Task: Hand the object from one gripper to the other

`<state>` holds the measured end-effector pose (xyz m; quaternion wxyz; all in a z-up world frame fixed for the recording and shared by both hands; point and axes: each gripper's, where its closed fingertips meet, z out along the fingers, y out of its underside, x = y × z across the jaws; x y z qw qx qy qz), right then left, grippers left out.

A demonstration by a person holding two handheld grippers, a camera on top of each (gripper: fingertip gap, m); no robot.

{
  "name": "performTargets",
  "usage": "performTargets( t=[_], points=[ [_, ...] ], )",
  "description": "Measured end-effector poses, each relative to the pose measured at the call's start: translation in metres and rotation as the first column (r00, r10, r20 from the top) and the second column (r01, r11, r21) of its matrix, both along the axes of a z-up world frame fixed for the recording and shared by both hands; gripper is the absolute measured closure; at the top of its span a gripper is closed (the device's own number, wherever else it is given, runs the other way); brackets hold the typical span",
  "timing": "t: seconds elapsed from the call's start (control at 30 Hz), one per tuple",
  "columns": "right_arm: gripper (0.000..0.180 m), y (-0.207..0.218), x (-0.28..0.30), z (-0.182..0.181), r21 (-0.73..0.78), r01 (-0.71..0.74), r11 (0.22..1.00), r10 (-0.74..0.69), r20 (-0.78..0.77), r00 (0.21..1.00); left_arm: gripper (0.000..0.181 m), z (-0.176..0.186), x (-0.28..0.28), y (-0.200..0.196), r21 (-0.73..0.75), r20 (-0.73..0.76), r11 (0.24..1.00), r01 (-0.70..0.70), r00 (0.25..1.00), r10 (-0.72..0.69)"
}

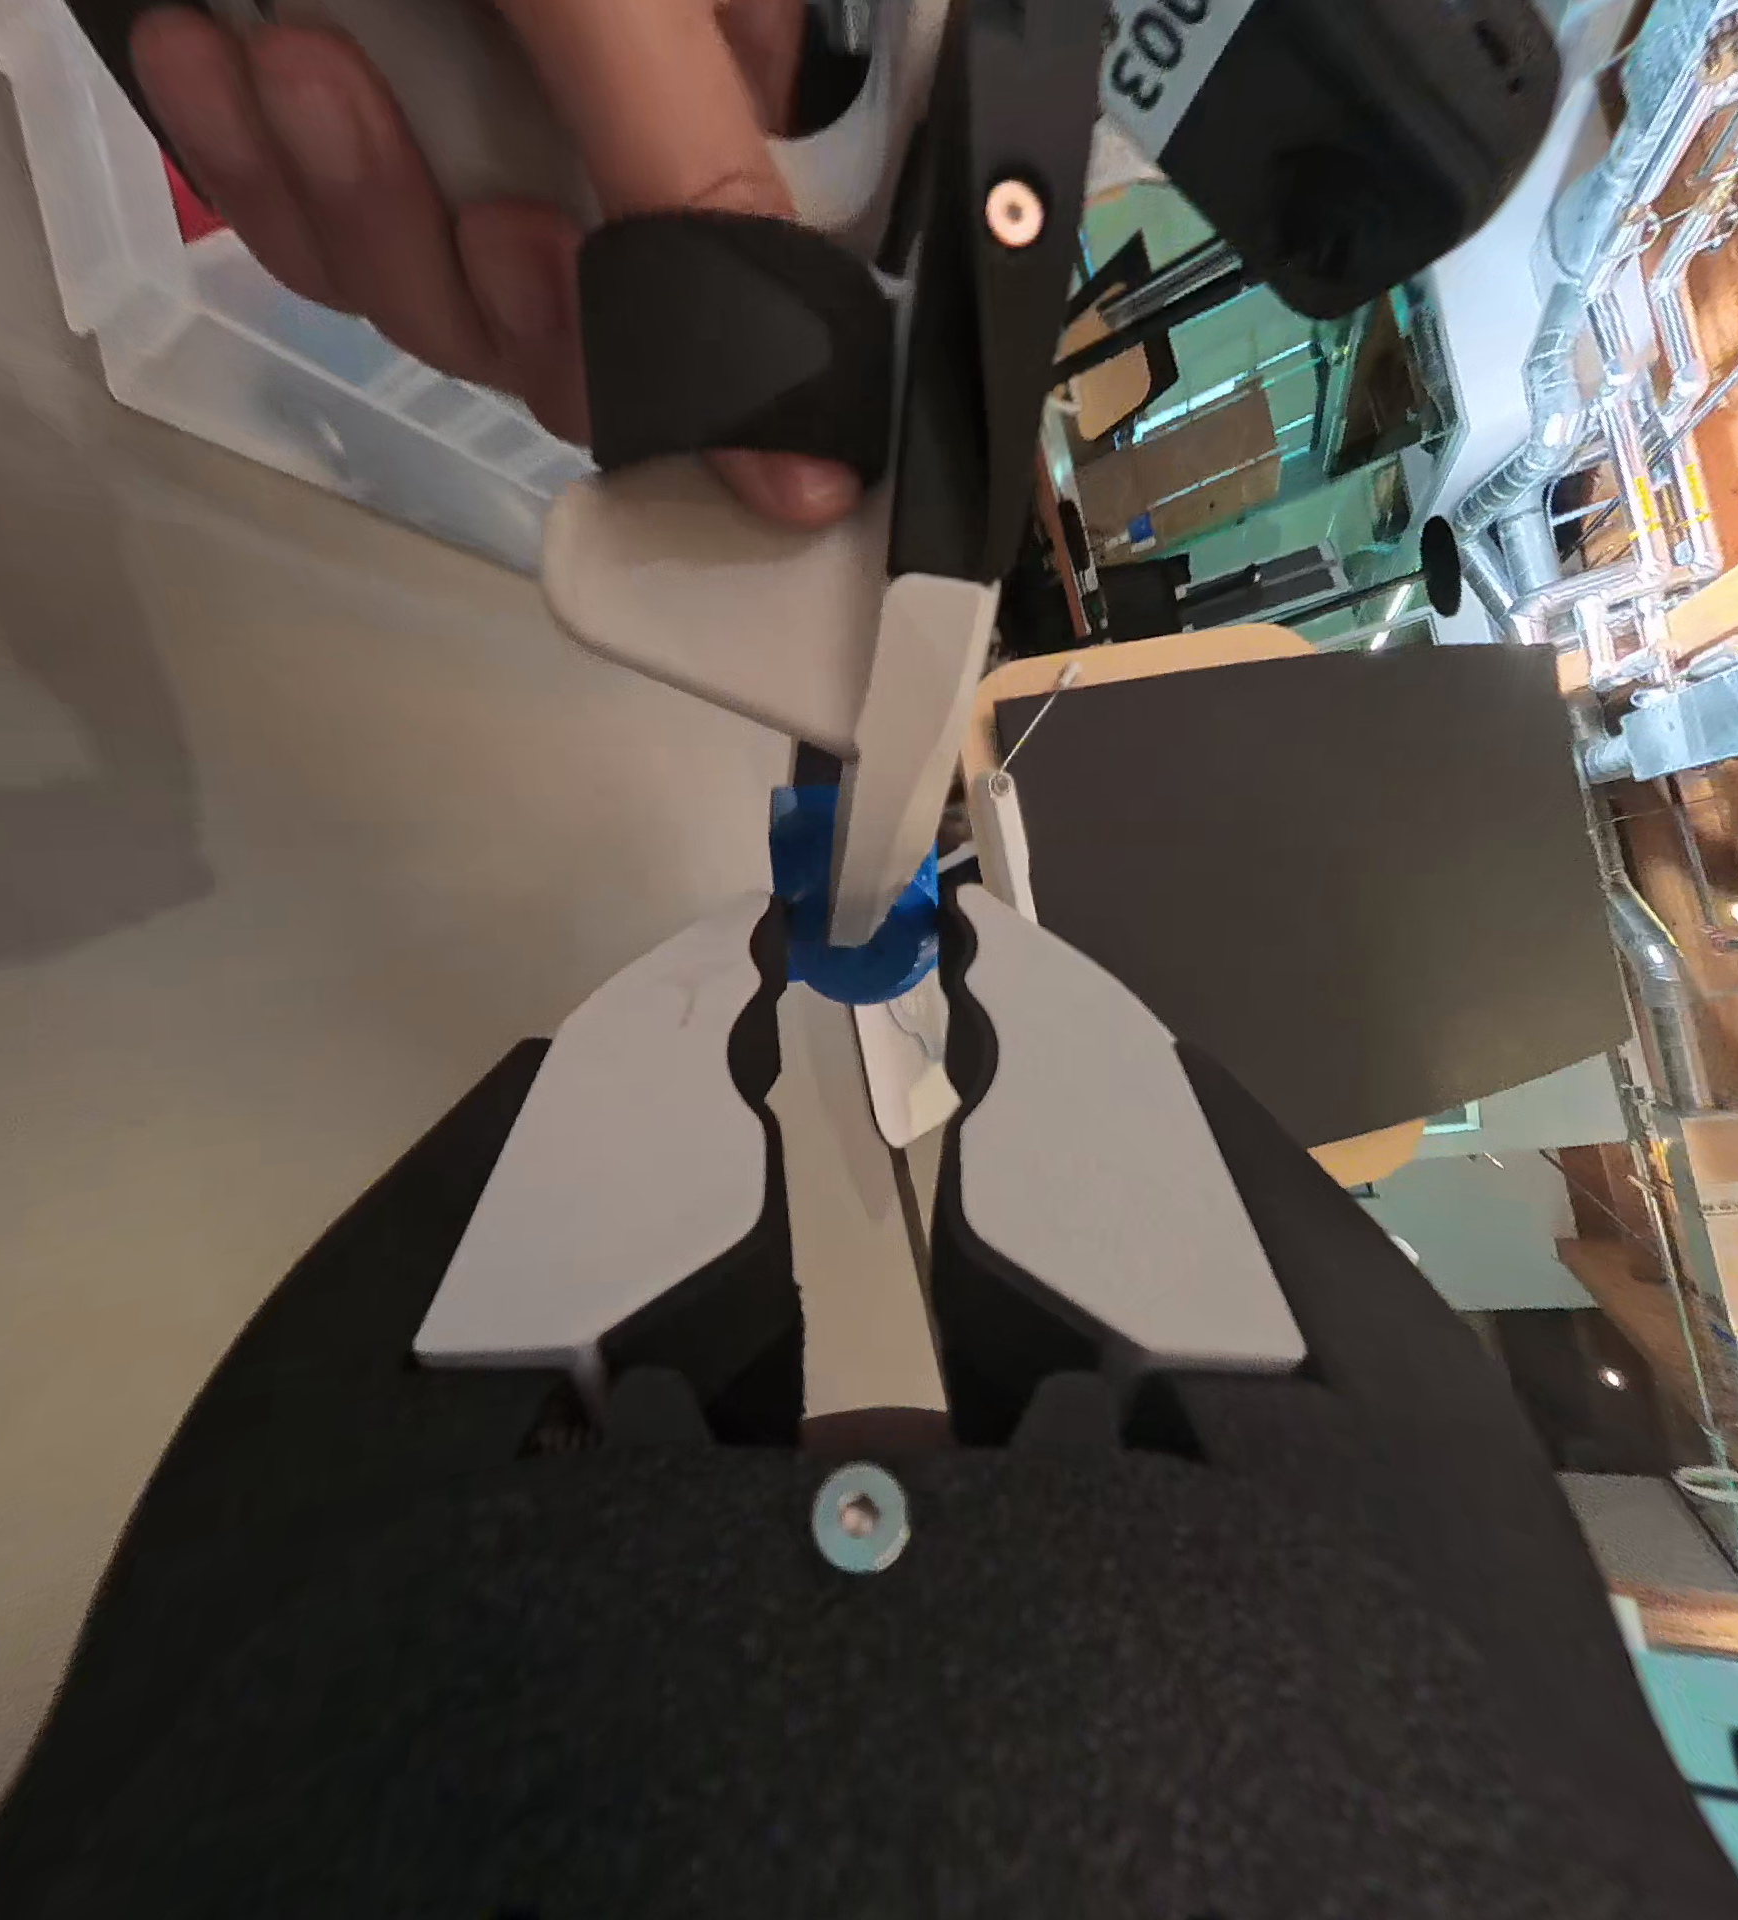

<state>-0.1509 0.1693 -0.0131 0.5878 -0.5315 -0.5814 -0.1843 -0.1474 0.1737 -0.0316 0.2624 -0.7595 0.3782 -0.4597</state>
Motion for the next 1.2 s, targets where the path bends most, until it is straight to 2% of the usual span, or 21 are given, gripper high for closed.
performTargets(
  t=[0.13,0.23,0.3,0.37,0.43,0.47,0.5,0.57,0.6,0.67,0.77,0.87,1.0,1.07,1.1,1.13,1.2],
  points=[
    [0.152,-0.004,-0.004,0.002,-0.009,-0.043,0.999,0.042,-0.060,0.997,0.118,0.001,0.000,-0.004,-0.032,0.064,0.998,0.062,0.996,-0.060],
    [0.133,-0.014,-0.009,0.003,-0.067,-0.118,0.991,0.109,-0.132,0.985,0.119,0.003,-0.001,-0.004,-0.086,0.130,0.992,0.088,0.989,-0.076],
    [0.129,-0.021,-0.008,0.006,-0.110,-0.180,0.977,0.159,-0.183,0.970,0.119,0.008,-0.005,-0.003,-0.124,0.184,0.987,0.102,0.980,-0.079],
    [0.128,-0.024,0.000,0.010,-0.176,-0.222,0.959,0.173,-0.252,0.952,0.119,0.015,-0.011,-0.001,-0.166,0.247,0.979,0.116,0.966,-0.073],
    [0.131,-0.021,0.009,0.010,-0.314,-0.271,0.910,0.136,-0.393,0.910,0.119,0.028,-0.019,-0.001,-0.217,0.336,0.964,0.152,0.939,-0.073],
    [0.126,-0.014,0.015,0.007,-0.403,-0.296,0.866,0.067,-0.493,0.868,0.119,0.036,-0.023,-0.001,-0.237,0.391,0.956,0.172,0.918,-0.068],
    [0.116,-0.008,0.018,0.000,-0.511,-0.343,0.788,-0.030,-0.587,0.809,0.119,0.043,-0.027,0.000,-0.245,0.440,0.951,0.191,0.895,-0.066],
    [0.115,-0.003,0.018,-0.011,-0.672,-0.512,0.535,-0.247,-0.704,0.666,0.119,0.052,-0.030,-0.002,-0.227,0.494,0.949,0.218,0.866,-0.080],
    [0.113,-0.004,0.015,-0.008,-0.662,-0.626,0.411,-0.326,-0.749,0.578,0.119,0.053,-0.029,-0.004,-0.207,0.499,0.951,0.228,0.861,-0.098],
    [0.109,-0.001,0.010,-0.001,-0.574,-0.777,0.259,-0.460,-0.781,0.424,0.119,0.053,-0.025,-0.010,-0.150,0.491,0.957,0.249,0.859,-0.147],
    [0.094,-0.009,-0.002,0.001,-0.475,-0.877,0.078,-0.563,-0.747,0.354,0.119,0.047,-0.018,-0.020,-0.025,0.412,0.967,0.254,0.884,-0.222],
    [0.090,-0.012,-0.007,0.008,-0.360,-0.932,-0.032,-0.657,-0.695,0.292,0.119,0.036,-0.012,-0.027,0.088,0.289,0.963,0.255,0.919,-0.270],
    [0.095,-0.019,-0.012,0.004,-0.279,-0.946,-0.168,-0.724,-0.616,0.310,0.119,0.017,-0.006,-0.029,0.225,0.079,0.942,0.250,0.959,-0.274],
    [0.104,-0.021,-0.015,-0.004,-0.291,-0.936,-0.200,-0.733,-0.590,0.340,0.118,0.006,-0.004,-0.031,0.297,-0.030,0.916,0.269,0.962,-0.272],
    [0.115,-0.021,-0.015,-0.007,-0.282,-0.936,-0.211,-0.736,-0.584,0.342,0.118,0.002,-0.003,-0.033,0.332,-0.075,0.901,0.279,0.960,-0.269],
    [0.134,-0.021,-0.015,-0.009,-0.275,-0.935,-0.223,-0.736,-0.582,0.346,0.118,-0.001,-0.002,-0.033,0.367,-0.116,0.885,0.287,0.958,-0.262],
    [0.140,-0.020,-0.015,-0.013,-0.264,-0.936,-0.232,-0.743,-0.573,0.346,0.118,-0.007,-0.001,-0.030,0.425,-0.190,0.858,0.288,0.955,-0.227]
  ],
)
